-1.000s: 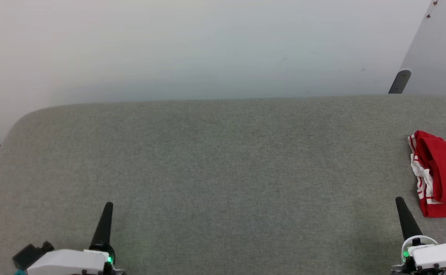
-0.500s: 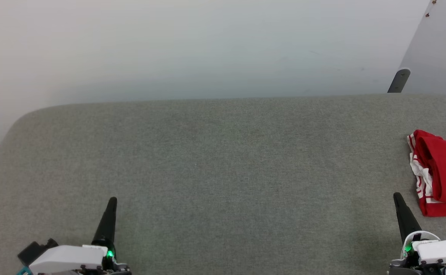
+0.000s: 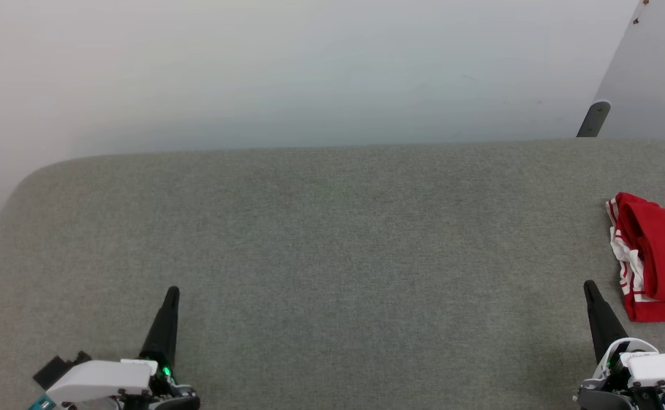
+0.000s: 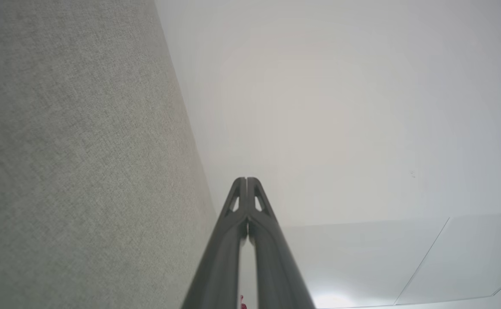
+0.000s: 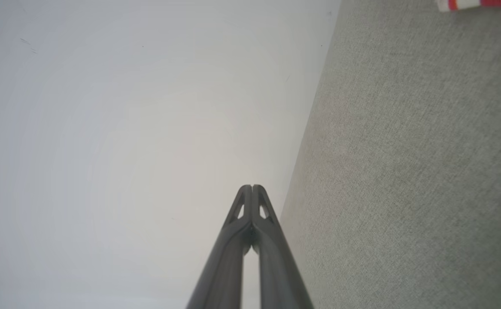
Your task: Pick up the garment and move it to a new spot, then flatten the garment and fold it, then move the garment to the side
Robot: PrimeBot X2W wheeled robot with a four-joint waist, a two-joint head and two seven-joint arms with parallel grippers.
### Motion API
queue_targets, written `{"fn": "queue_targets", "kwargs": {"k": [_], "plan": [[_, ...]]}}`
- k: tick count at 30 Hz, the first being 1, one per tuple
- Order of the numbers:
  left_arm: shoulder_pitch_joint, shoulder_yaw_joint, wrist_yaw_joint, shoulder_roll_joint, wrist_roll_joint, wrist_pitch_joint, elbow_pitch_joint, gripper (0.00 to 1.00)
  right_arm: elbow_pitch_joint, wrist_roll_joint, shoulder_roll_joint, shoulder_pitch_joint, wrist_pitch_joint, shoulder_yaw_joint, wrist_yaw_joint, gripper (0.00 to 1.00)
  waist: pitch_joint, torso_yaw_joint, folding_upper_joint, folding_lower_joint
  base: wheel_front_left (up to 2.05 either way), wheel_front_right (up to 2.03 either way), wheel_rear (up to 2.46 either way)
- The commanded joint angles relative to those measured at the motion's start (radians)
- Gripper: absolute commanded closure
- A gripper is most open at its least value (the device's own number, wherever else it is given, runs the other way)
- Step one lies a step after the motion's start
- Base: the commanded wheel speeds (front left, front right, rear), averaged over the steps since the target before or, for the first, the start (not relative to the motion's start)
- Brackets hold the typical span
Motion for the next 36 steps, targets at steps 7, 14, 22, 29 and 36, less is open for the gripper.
{"fn": "queue_targets", "kwargs": {"k": [7, 14, 22, 29, 36], "plan": [[-0.020, 0.006, -0.003, -0.009, -0.053, 0.017, 0.003, 1.00, 0.003, 0.065, 0.007, -0.020, 0.017, -0.004, 0.000, 1.00, 0.001, -0.002, 0.0000, 0.0000, 0.00, 0.00, 0.00], [-0.028, 0.009, -0.004, -0.016, -0.090, 0.029, 0.006, 1.00, 0.007, 0.113, 0.012, -0.028, 0.027, -0.006, 0.000, 1.00, 0.002, -0.003, 0.0000, 0.0000, 0.00, 0.00, 0.00], [-0.027, 0.008, -0.004, -0.015, -0.088, 0.029, 0.006, 1.00, 0.007, 0.109, 0.011, -0.022, 0.027, -0.006, 0.000, 1.00, 0.002, -0.003, 0.0000, 0.0000, 0.00, 0.00, 0.00], [-0.027, 0.008, -0.004, -0.015, -0.088, 0.029, 0.006, 1.00, 0.007, 0.109, 0.011, -0.022, 0.027, -0.006, 0.000, 1.00, 0.002, -0.003, 0.0000, 0.0000, 0.00, 0.00, 0.00], [-0.027, 0.008, -0.004, -0.015, -0.088, 0.029, 0.005, 1.00, 0.007, 0.110, 0.011, -0.022, 0.027, -0.005, 0.000, 1.00, 0.002, -0.003, 0.0000, 0.0000, 0.00, 0.00, 0.00]]}}
